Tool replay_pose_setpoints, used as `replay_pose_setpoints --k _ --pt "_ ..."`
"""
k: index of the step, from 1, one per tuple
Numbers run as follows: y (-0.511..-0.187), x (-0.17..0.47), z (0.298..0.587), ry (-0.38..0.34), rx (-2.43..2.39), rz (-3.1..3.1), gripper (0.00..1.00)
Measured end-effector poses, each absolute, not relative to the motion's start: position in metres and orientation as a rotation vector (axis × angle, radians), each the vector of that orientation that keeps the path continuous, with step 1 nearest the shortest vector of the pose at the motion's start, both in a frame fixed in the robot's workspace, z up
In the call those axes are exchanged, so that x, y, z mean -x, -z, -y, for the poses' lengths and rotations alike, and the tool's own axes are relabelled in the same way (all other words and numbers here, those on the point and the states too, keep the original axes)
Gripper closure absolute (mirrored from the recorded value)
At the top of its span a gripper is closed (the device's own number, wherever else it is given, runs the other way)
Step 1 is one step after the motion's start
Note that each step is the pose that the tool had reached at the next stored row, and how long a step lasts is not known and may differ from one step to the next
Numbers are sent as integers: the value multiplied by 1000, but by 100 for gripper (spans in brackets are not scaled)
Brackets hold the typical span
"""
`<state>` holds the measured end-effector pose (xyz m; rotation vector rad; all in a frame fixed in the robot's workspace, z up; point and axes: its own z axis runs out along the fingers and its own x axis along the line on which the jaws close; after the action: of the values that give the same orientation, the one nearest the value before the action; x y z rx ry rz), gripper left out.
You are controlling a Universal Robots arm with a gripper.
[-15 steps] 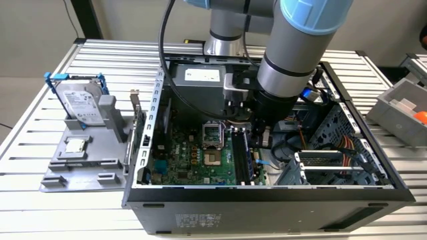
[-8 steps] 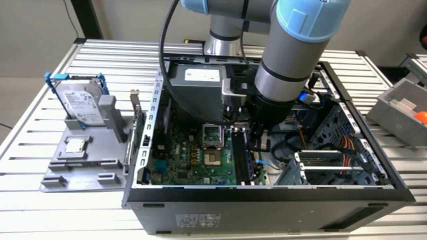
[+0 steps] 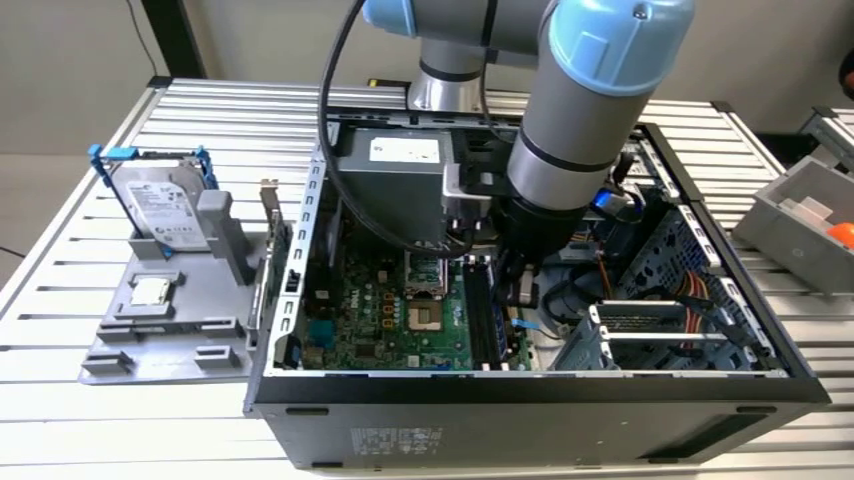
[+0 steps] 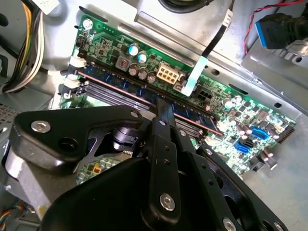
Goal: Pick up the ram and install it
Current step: 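Press down the ram until it locks into place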
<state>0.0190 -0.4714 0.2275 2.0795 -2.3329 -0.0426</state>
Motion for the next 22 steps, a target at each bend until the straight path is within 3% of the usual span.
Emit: replay_pose_setpoints --k 22 --pt "-218 -19 471 38 -2076 2329 100"
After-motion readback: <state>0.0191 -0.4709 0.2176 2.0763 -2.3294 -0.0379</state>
